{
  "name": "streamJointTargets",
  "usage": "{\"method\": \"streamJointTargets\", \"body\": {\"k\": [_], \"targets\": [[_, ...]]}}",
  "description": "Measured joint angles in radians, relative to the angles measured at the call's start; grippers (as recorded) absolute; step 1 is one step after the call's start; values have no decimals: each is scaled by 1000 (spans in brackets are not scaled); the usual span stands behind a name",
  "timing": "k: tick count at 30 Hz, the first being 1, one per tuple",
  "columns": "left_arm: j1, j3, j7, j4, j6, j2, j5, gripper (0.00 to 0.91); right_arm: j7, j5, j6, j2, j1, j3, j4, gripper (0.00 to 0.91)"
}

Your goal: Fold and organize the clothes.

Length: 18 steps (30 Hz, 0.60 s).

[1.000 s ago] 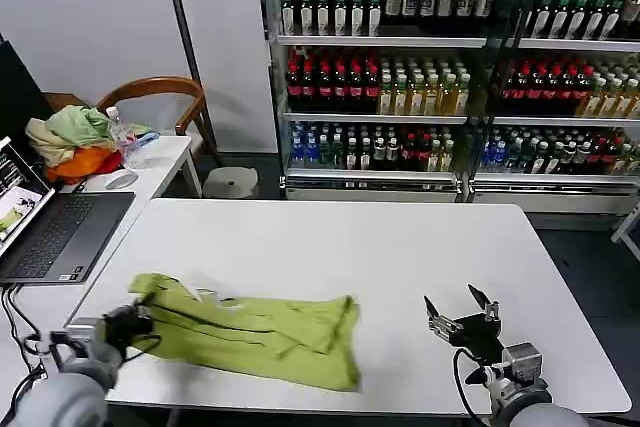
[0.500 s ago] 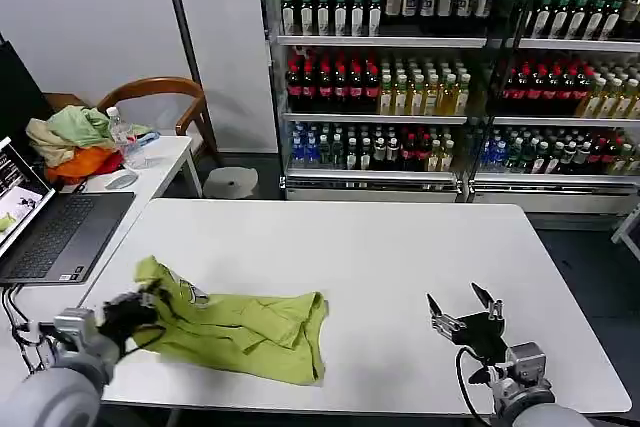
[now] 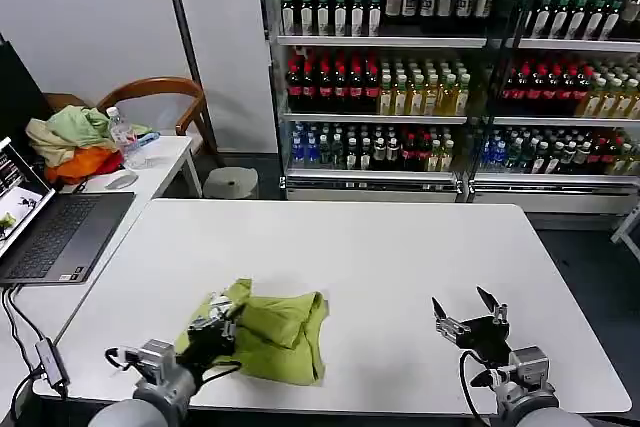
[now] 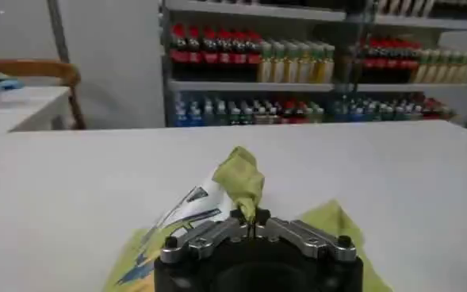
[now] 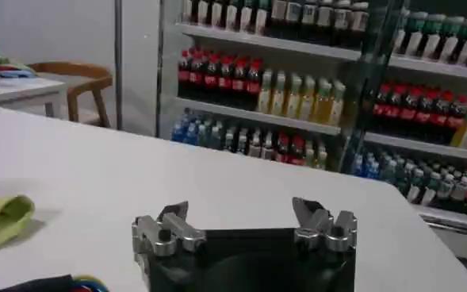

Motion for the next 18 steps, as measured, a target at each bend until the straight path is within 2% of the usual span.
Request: {"method": "streamJointTargets", "body": {"k": [13,14,15,16,18], "targets": [[-52,111,22,1,-9,-42,34,50,0,-3,-2,0,-5,-1,0,907],[-58,117,24,4,-10,-45,44,202,0,-3,-2,0,-5,-1,0,907],[-63,121,26,7,-12,-48,52,756,0,-3,-2,-1,-5,-1,0,907],[-69,125,29,12,-13,-50,58,907,0,-3,-2,-1,-5,-1,1,907],[-81,134,33,23,-13,-51,67,907,0,-3,-2,-2,-5,-1,1,907]]}}
